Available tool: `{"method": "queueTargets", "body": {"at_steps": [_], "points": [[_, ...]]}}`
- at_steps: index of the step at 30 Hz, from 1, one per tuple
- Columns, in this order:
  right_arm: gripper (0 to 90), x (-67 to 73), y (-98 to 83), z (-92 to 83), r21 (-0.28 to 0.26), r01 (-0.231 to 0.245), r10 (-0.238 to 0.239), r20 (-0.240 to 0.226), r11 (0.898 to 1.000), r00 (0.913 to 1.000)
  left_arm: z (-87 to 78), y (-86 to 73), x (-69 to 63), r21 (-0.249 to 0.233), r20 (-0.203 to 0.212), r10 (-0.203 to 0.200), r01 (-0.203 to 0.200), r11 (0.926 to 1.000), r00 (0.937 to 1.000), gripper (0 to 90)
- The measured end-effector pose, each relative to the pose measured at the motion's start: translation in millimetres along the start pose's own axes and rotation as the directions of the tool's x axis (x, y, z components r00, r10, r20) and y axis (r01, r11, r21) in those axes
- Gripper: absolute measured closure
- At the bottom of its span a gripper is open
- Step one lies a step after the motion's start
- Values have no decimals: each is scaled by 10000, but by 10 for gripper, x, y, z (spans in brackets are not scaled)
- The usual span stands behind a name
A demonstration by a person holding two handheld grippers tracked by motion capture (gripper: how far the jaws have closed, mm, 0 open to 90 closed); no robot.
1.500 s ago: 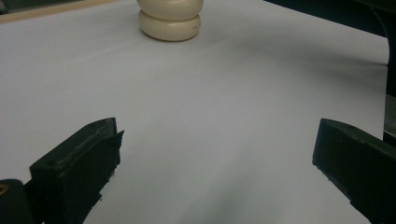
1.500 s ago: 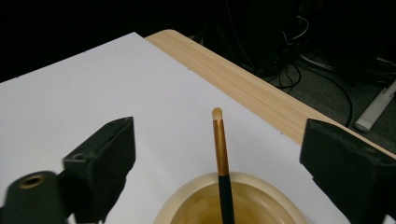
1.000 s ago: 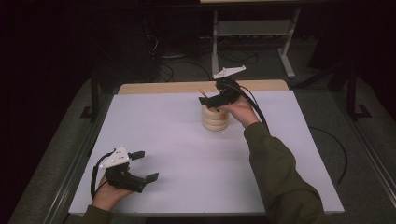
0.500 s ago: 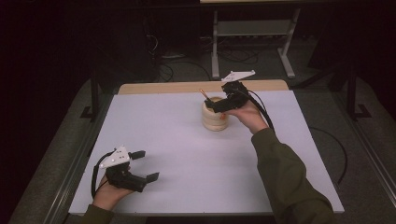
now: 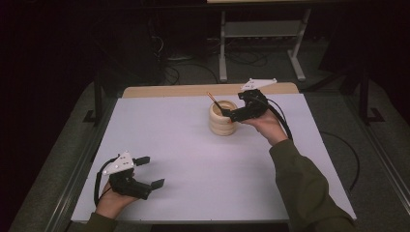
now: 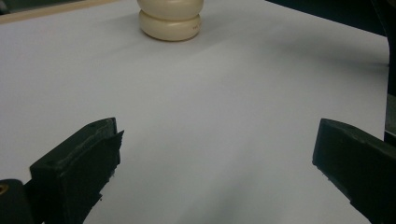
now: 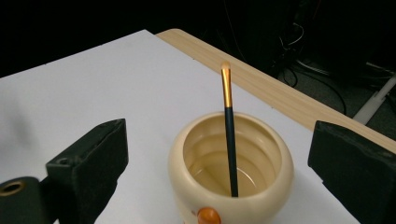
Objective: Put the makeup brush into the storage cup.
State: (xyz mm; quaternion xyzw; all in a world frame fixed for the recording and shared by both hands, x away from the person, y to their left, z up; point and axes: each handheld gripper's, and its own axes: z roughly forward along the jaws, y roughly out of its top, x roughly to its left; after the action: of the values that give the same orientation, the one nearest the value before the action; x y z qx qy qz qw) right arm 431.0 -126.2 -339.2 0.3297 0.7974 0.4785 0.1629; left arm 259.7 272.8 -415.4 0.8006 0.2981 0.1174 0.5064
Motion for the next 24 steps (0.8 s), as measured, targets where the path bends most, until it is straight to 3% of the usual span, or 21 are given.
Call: {"method": "queueTargets", "body": {"at_steps": [24], "points": [[33,30,-418,-340,-272,-227,225,-62,9994,9997,-17,-21,0,-36,-109,-158,158,9999,9998,3]]}}
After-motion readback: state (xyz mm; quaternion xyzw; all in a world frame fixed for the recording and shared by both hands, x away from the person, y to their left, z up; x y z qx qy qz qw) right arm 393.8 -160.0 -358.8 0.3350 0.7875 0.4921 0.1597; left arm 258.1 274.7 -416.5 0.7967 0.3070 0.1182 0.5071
